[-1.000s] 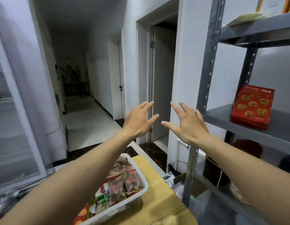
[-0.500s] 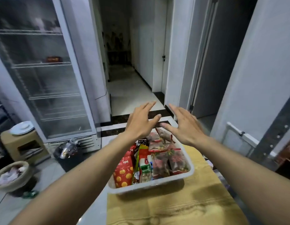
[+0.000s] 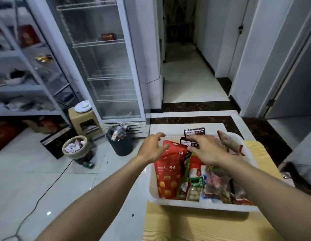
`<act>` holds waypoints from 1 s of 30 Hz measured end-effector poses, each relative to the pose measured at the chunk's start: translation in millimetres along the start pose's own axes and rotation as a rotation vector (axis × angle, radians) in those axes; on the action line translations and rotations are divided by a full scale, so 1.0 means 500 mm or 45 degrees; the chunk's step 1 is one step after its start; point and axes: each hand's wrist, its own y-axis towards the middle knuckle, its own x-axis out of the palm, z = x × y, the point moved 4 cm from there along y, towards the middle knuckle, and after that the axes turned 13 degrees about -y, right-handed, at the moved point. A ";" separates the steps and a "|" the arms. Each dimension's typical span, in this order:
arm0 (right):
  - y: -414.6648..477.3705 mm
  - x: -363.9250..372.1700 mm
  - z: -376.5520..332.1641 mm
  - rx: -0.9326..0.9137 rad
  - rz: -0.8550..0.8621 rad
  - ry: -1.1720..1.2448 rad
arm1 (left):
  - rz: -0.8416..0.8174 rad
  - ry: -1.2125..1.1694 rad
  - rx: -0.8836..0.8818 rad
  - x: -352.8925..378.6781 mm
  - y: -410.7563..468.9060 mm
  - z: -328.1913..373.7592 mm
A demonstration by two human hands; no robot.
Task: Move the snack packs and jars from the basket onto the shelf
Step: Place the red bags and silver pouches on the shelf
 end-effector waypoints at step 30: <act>0.225 0.262 0.026 0.236 -0.295 -0.166 | -0.381 -0.363 -0.141 0.117 0.046 -0.260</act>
